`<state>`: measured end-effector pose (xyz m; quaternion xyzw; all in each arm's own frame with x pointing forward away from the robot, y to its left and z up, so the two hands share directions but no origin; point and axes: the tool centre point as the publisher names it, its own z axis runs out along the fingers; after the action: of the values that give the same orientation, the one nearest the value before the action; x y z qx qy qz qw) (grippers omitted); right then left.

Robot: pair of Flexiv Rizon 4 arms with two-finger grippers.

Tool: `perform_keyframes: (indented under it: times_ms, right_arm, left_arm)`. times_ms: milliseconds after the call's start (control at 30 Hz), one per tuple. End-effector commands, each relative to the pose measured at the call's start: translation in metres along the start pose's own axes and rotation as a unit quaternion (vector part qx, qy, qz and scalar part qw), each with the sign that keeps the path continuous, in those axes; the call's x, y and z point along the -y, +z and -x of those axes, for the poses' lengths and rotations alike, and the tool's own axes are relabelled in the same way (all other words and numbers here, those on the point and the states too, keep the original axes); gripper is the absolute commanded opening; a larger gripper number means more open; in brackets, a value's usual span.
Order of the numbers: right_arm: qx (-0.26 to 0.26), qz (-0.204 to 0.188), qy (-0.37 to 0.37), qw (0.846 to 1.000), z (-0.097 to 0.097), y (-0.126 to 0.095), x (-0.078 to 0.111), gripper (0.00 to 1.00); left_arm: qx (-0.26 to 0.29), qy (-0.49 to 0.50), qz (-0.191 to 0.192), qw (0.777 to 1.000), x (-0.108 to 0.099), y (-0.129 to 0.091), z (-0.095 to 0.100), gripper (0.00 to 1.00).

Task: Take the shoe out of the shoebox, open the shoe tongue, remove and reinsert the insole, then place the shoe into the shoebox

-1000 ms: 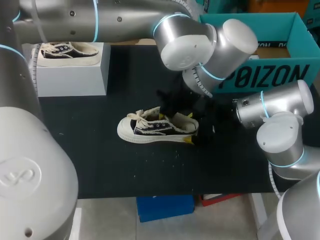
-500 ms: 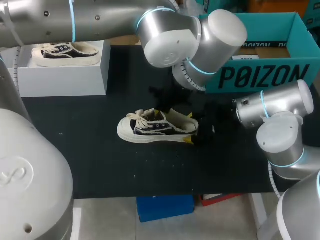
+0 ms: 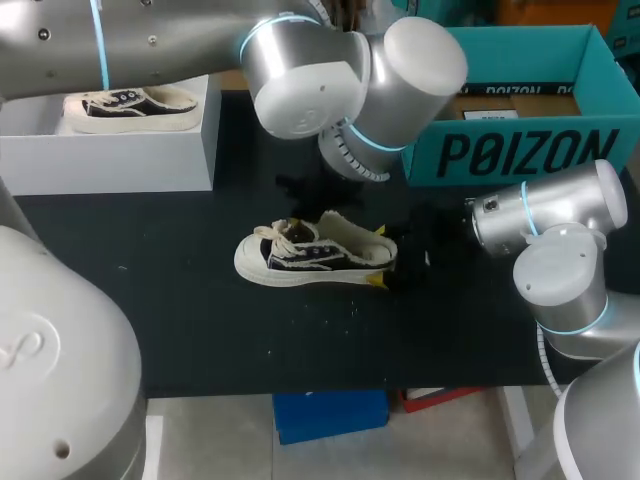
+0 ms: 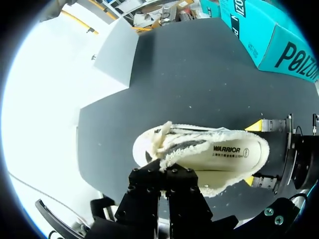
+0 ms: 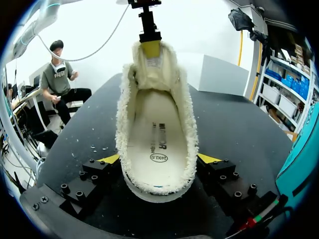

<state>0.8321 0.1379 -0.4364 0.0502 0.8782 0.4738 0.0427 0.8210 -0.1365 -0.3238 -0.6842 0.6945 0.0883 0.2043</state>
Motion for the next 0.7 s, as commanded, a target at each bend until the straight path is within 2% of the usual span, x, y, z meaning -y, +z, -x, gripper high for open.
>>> perform_keyframes:
  times_ms: [33,500,700]
  right_arm:
    - [0.001,0.000,0.001,1.000,0.001,0.002,0.001,0.00]
    - [0.001,0.000,0.001,1.000,0.001,0.002,0.001,0.00]
    - [0.001,0.000,0.001,1.000,0.001,0.002,0.001,0.00]
  left_arm:
    - [-0.011,-0.009,-0.005,1.000,-0.006,0.003,0.014,0.00]
    - [-0.005,-0.043,-0.004,0.999,-0.015,0.015,0.039,0.00]
    - [-0.007,-0.054,0.009,0.998,-0.021,0.026,0.047,0.00]
